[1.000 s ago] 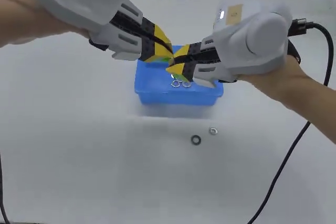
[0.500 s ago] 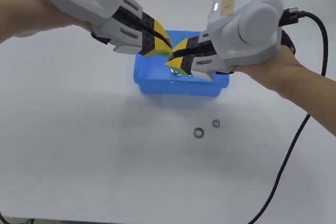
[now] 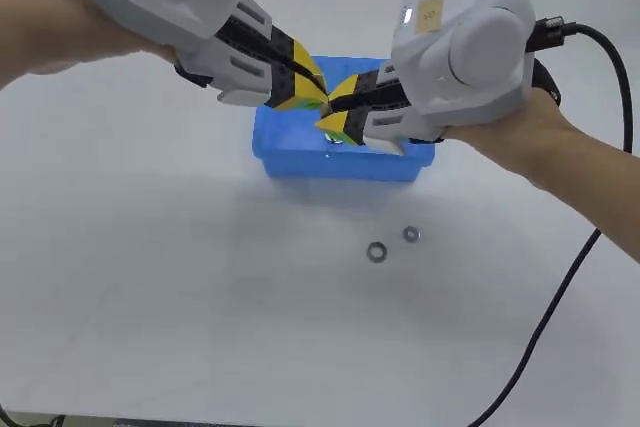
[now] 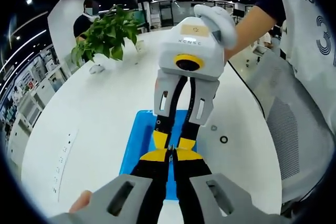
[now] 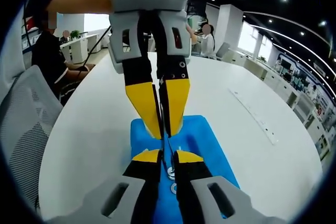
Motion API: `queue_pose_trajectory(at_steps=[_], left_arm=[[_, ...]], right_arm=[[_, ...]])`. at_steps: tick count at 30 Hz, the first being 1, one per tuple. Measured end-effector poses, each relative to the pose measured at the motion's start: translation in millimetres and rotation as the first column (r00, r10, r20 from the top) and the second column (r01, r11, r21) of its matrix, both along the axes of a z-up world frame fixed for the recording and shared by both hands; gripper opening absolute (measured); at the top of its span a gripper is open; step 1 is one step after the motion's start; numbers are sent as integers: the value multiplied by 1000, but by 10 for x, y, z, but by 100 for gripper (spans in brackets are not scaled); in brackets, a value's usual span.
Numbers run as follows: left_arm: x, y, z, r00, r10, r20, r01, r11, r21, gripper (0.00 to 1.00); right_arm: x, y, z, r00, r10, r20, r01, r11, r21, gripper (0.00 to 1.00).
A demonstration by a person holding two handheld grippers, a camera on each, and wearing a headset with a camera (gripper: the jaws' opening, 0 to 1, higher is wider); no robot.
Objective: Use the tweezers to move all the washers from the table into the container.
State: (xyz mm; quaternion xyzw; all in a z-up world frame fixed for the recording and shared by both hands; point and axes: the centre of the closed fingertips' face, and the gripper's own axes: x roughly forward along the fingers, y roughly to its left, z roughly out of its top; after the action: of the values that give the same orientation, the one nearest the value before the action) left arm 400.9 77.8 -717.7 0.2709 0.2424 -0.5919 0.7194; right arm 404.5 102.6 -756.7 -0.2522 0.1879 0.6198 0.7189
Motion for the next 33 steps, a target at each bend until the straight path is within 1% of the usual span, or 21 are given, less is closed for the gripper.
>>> queue_pose_trajectory(at_steps=[6, 9, 15, 18, 24, 27, 29, 33], left_arm=[[-49, -14, 71, 1000, -9, 15, 9, 1000, 1, 7], [-81, -24, 124, 1000, -15, 28, 15, 1000, 6, 7], [-127, -47, 266, 999, -17, 50, 17, 1000, 2, 7], [-175, -66, 336, 998, -22, 61, 22, 1000, 4, 7], [-324, -148, 456, 996, -39, 78, 39, 999, -1, 7], [-426, -221, 514, 995, -49, 90, 50, 999, -6, 7], [-490, -262, 531, 994, -58, 97, 59, 998, -4, 7], [-615, -322, 552, 992, -72, 101, 73, 997, -3, 7]], right_arm=[[-43, -8, 69, 1000, 5, 8, -5, 1000, 11, 11], [-65, -14, 116, 1000, 9, 20, -9, 1000, 15, 11], [-100, -41, 267, 999, 6, 49, -7, 999, 32, 11], [-144, -58, 338, 998, 4, 58, -7, 999, 45, 11], [-301, -150, 472, 997, 19, 77, -23, 998, 50, 10], [-382, -217, 520, 996, 22, 83, -26, 998, 53, 10], [-450, -261, 544, 996, 24, 82, -29, 998, 55, 10], [-586, -327, 568, 996, 31, 80, -36, 998, 58, 10]])
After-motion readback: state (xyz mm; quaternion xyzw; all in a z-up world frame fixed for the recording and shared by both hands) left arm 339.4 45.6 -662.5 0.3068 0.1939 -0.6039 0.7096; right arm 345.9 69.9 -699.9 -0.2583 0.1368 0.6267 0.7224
